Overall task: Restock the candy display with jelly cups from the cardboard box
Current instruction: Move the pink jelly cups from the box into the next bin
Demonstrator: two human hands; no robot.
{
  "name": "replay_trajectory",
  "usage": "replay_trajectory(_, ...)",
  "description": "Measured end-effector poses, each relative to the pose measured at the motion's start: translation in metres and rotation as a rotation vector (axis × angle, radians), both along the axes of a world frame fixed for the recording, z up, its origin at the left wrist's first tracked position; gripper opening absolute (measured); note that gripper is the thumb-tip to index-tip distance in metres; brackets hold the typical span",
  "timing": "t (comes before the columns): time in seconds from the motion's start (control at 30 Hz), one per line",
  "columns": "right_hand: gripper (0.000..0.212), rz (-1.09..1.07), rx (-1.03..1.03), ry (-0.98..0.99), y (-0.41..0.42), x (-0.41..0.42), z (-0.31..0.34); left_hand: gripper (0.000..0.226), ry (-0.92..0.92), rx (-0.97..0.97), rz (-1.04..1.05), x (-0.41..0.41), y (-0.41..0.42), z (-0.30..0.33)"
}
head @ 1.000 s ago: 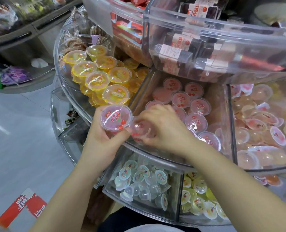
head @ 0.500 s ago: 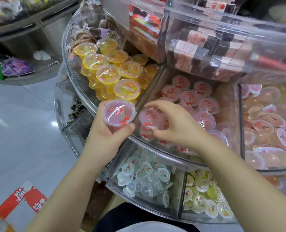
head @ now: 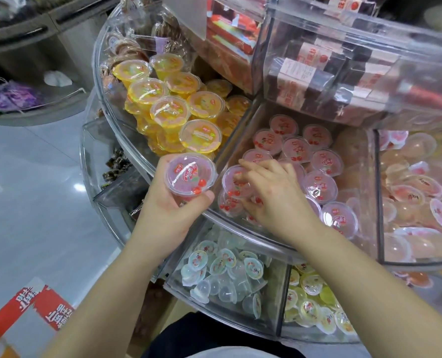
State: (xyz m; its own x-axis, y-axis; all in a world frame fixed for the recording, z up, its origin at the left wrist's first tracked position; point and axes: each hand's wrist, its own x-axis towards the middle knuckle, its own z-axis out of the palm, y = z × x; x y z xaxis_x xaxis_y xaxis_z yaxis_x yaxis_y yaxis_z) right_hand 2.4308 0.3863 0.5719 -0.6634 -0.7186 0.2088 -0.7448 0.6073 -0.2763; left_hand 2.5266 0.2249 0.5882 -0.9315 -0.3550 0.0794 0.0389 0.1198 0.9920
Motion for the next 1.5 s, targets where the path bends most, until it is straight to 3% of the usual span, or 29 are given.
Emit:
replay_trajectory(0.1,0.033,0.002,-0.118,-0.111,0.003,-0.002,0.004,0.041,0.011,-0.023,-0.026,0.001,0.000,0.000)
replay_trajectory(0.23,0.031,-0.063,-0.566,-0.299,0.011,-0.003,0.028,0.041,0.029,-0.036,-0.071,0.003,0.000,0.004)
replay_trajectory(0.37,0.022,-0.142,-0.957,-0.756,0.026,0.000,0.052,0.043,0.075,-0.063,-0.112,-0.006,0.012,0.013)
replay_trajectory(0.43,0.019,-0.154,-1.009,-0.936,0.034,0.001,0.055,0.046,0.067,-0.079,-0.146,-0.016,0.021,0.016)
replay_trajectory(0.57,0.021,-0.293,-0.823,-0.641,0.051,0.003,0.056,0.047,0.012,-0.169,-0.205,-0.045,0.039,0.016)
replay_trajectory(0.73,0.027,-0.408,-0.781,-0.441,0.074,-0.009,0.054,0.045,-0.012,-0.236,-0.222,-0.080,0.057,0.013)
replay_trajectory(0.93,0.032,-0.417,-0.707,-0.368,0.069,-0.027,0.046,0.047,-0.046,-0.320,-0.147,-0.102,0.068,0.001)
replay_trajectory(1.13,0.036,-0.452,-0.561,-0.373,0.069,-0.035,0.036,0.073,-0.131,-0.348,-0.158,-0.104,0.060,-0.003)
replay_trajectory(1.27,0.049,-0.407,-0.462,-0.403,0.073,-0.034,0.038,0.082,-0.200,-0.321,-0.224,-0.095,0.053,0.000)
replay_trajectory(1.4,0.052,-0.359,-0.510,-0.375,0.081,-0.031,0.047,0.052,-0.171,-0.274,-0.225,-0.059,0.042,0.005)
replay_trajectory(1.5,0.047,-0.373,-0.474,-0.312,0.084,-0.023,0.048,0.034,-0.287,-0.593,-0.255,-0.036,0.034,0.012)
